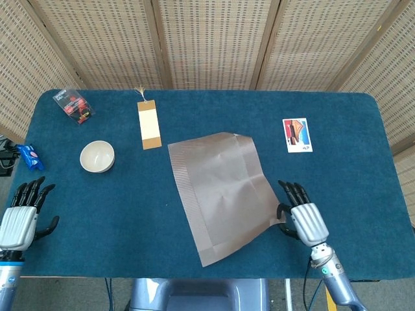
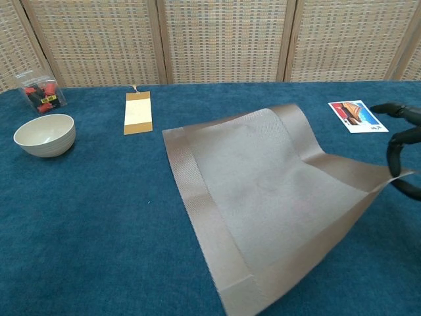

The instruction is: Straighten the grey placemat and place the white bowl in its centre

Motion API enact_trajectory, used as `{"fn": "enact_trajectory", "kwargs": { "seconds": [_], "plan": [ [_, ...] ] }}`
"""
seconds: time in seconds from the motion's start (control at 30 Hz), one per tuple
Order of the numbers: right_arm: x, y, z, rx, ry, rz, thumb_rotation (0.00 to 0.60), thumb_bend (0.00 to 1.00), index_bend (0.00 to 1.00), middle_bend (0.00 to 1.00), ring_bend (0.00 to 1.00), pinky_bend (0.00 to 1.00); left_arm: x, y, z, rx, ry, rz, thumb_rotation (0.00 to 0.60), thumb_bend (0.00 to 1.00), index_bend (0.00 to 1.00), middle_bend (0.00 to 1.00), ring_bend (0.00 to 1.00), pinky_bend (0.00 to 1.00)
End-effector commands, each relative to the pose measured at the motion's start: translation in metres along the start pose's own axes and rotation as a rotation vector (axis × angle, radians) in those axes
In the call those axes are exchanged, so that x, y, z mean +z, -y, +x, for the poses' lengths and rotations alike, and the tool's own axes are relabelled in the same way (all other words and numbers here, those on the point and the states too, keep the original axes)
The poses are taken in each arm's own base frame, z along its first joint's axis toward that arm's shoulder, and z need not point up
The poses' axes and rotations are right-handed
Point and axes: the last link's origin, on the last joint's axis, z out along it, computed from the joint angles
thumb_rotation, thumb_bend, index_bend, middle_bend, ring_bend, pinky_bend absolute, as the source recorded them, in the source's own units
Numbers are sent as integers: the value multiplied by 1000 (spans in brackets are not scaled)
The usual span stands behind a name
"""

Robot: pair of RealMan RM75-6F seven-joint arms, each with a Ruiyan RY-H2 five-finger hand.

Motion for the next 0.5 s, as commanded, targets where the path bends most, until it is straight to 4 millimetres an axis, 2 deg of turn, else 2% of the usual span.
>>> {"fn": "enact_trajectory", "kwargs": {
  "seconds": [0.03,0.33,0.5],
  "plan": [
    [-2,-22,24,-17,-53,-61,600,588,695,96,0,0,0,-1,0,3,1,-4,600,341,139,0,0,0],
    [20,-66,69,-67,-115,-184,600,579,695,95,0,0,0,-3,-1,7,-1,-3,600,341,139,0,0,0],
    [37,-76,85,-90,-128,-223,600,570,686,96,0,0,1,-4,-1,9,1,-3,600,341,139,0,0,0]
  ]
}}
